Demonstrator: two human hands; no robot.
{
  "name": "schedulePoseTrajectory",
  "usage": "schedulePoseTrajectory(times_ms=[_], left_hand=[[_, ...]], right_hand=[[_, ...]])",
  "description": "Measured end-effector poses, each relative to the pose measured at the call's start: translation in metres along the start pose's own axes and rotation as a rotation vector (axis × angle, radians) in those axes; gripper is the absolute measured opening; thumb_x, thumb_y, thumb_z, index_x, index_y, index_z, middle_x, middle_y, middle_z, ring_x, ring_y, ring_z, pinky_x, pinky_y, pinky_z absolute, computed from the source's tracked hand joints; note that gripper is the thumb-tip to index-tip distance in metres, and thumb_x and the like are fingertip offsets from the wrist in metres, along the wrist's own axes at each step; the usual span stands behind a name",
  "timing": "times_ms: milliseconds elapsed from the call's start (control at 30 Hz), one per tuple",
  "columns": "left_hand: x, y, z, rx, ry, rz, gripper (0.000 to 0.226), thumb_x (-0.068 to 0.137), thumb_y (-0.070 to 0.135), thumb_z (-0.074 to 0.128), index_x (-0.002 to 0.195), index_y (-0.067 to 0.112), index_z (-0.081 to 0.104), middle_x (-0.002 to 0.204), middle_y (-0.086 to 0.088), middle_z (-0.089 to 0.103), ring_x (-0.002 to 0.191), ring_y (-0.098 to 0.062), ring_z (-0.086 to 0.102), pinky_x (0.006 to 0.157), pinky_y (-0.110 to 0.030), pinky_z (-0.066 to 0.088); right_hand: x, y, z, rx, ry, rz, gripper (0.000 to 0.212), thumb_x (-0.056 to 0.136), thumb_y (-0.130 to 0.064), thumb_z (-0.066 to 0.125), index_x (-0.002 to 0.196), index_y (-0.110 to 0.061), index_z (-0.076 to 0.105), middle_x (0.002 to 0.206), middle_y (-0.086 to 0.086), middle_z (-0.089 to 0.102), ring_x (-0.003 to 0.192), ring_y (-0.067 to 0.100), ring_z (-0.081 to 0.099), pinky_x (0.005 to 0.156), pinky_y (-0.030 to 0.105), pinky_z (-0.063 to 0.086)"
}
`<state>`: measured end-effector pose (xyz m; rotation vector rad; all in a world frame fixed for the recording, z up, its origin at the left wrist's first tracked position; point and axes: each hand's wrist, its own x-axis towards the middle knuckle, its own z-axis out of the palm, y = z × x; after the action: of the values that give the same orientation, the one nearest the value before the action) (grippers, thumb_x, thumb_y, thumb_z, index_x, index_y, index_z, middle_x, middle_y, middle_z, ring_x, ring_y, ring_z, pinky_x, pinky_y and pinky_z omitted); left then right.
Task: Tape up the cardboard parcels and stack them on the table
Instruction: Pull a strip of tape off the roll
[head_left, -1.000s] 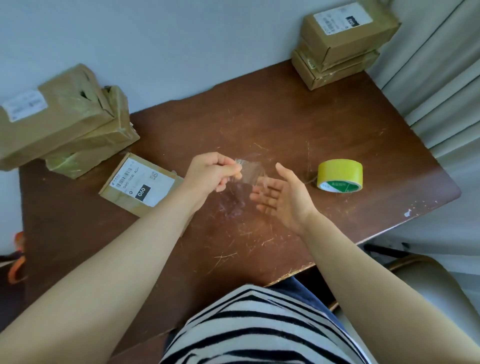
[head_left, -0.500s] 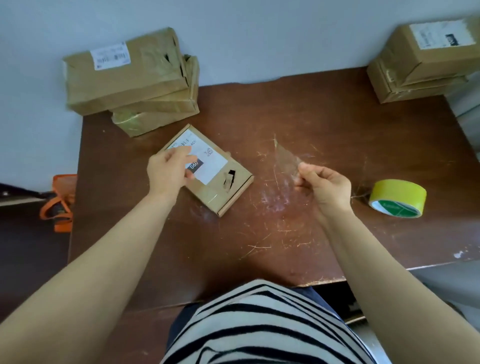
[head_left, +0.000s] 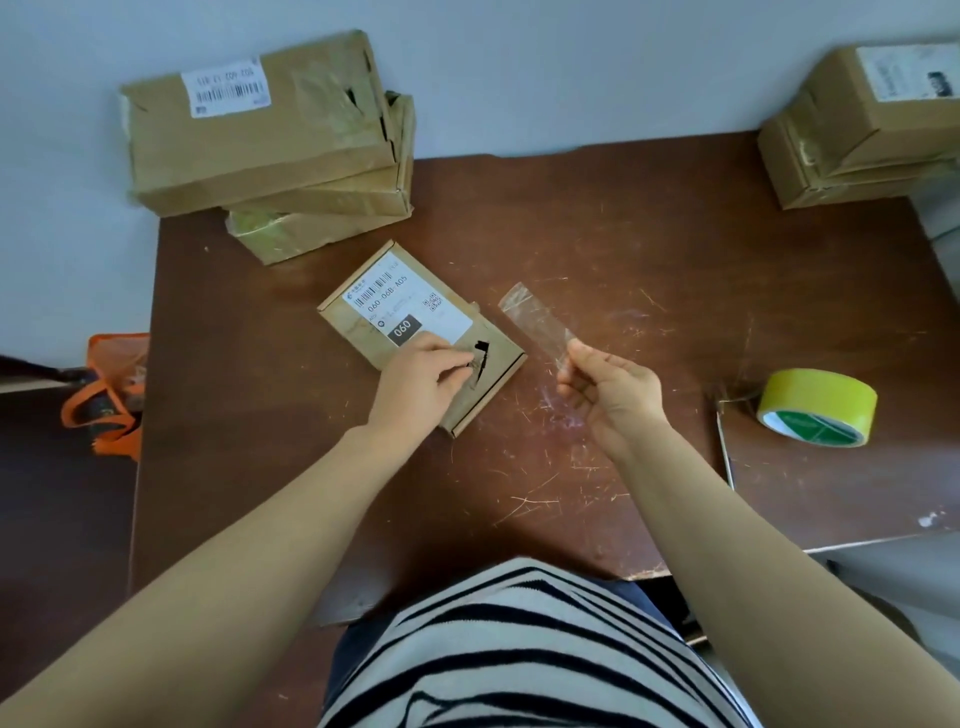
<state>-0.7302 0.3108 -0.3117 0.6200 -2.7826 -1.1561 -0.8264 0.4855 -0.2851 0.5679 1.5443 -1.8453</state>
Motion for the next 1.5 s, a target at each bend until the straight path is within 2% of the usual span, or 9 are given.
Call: schedulePoseTrajectory(times_ms=[200,300,367,500,700,800,1000,1200,1500], left_hand=[[0.008,-0.003,0.003,0.177,0.036,0.131,0.024,0.079,0.011,0.075,0.103,0.009,0.074,0.093,-0.014,0.058,0.088,-0.033,0.054,0.077,-0.042,0.046],[0.017,-0.009,0.000,0.215,0.070,0.129,0.041,0.076,0.014,0.075,0.116,0.010,0.067,0.120,-0.014,0.056,0.112,-0.035,0.051,0.098,-0.047,0.035],[0.030,-0.015,-0.006,0.300,-0.121,0.115,0.070,0.077,0.024,0.068,0.142,0.017,0.043,0.152,-0.009,0.029,0.143,-0.029,0.017,0.115,-0.048,0.006],[0.052,-0.026,-0.017,0.577,-0.557,0.152,0.107,0.073,0.041,0.062,0.150,0.030,-0.011,0.156,0.004,-0.024,0.139,-0.013,-0.032,0.111,-0.047,-0.019],[0.042,-0.014,-0.009,0.539,-0.347,0.034,0.094,0.074,0.070,0.059,0.149,0.031,0.019,0.144,-0.005,0.018,0.135,-0.025,0.007,0.110,-0.041,0.019],[0.026,-0.013,0.002,0.513,-0.137,-0.066,0.085,0.070,0.073,0.060,0.138,0.028,0.039,0.133,-0.009,0.032,0.130,-0.029,0.018,0.109,-0.042,0.015],[0.026,-0.017,0.005,0.308,-0.059,0.049,0.058,0.073,0.060,0.068,0.116,0.024,0.053,0.121,-0.002,0.054,0.123,-0.025,0.039,0.113,-0.043,0.010],[0.024,-0.022,0.001,0.150,-0.040,0.097,0.025,0.072,0.039,0.079,0.085,0.021,0.070,0.109,0.005,0.051,0.118,-0.021,0.043,0.114,-0.042,0.000],[0.028,-0.017,0.002,0.184,-0.055,0.083,0.010,0.084,0.026,0.071,0.080,0.017,0.074,0.115,0.000,0.058,0.112,-0.022,0.049,0.108,-0.034,0.013]], right_hand=[[-0.006,0.021,0.020,0.080,0.022,0.113,0.011,0.082,-0.010,0.072,0.081,-0.001,0.065,0.060,0.006,0.066,0.053,0.013,0.062,0.052,0.021,0.054],[-0.007,0.030,0.025,0.202,0.055,0.178,0.010,0.083,-0.006,0.071,0.087,0.001,0.065,0.063,0.008,0.067,0.055,0.013,0.064,0.053,0.022,0.055],[-0.006,0.032,0.026,0.295,0.074,0.206,0.008,0.083,-0.004,0.070,0.087,0.001,0.064,0.064,0.009,0.068,0.055,0.014,0.066,0.053,0.023,0.055],[-0.003,0.031,0.024,0.396,0.062,0.240,0.018,0.081,-0.001,0.071,0.097,0.001,0.063,0.069,0.010,0.070,0.062,0.017,0.068,0.060,0.028,0.058],[0.008,0.027,0.033,0.223,-0.052,0.056,0.027,0.083,0.004,0.066,0.107,-0.007,0.060,0.093,0.008,0.065,0.088,0.017,0.065,0.085,0.033,0.054],[0.013,0.028,0.041,-0.001,-0.049,-0.131,0.033,0.084,0.008,0.063,0.112,-0.007,0.055,0.094,0.001,0.059,0.092,0.013,0.058,0.093,0.028,0.050],[0.016,0.037,0.052,-0.139,-0.018,-0.244,0.032,0.087,0.007,0.058,0.112,-0.013,0.054,0.098,-0.003,0.059,0.087,0.004,0.058,0.077,0.013,0.049],[0.008,0.038,0.041,0.059,0.084,-0.120,0.012,0.087,-0.003,0.066,0.092,-0.013,0.062,0.080,0.005,0.066,0.072,0.013,0.064,0.068,0.022,0.053],[-0.006,0.047,0.045,0.158,0.161,0.007,0.010,0.090,-0.005,0.063,0.099,-0.001,0.062,0.073,0.007,0.064,0.059,0.009,0.062,0.064,0.022,0.055]])
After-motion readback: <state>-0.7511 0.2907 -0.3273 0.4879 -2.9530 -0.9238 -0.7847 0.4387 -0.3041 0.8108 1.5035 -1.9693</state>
